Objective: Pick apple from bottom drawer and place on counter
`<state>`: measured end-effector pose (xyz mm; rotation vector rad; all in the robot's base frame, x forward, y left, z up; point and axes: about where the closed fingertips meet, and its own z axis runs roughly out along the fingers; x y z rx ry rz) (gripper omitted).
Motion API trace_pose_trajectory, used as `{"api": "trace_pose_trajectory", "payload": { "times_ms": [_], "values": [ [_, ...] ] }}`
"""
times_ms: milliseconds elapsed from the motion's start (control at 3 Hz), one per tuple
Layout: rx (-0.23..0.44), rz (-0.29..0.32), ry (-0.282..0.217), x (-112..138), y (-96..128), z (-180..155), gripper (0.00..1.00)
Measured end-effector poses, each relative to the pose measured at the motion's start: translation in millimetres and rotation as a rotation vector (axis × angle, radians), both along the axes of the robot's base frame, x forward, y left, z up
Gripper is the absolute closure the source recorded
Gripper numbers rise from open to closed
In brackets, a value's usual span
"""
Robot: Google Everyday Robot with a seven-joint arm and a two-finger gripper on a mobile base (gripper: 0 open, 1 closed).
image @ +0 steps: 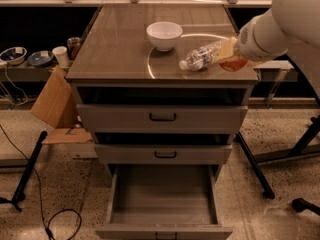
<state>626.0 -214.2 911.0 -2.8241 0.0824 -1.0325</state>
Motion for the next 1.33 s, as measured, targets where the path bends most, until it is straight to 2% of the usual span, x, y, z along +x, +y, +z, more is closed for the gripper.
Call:
{"api": "trace_pose_trajectory", "payload": {
  "times_ms": [667,1333],
  "values": [
    [0.023,-0.06,0.048,43,-8,-19,1.0],
    [0.046,-0.121,0.09,62,-33,-45,1.0]
  ]
}}
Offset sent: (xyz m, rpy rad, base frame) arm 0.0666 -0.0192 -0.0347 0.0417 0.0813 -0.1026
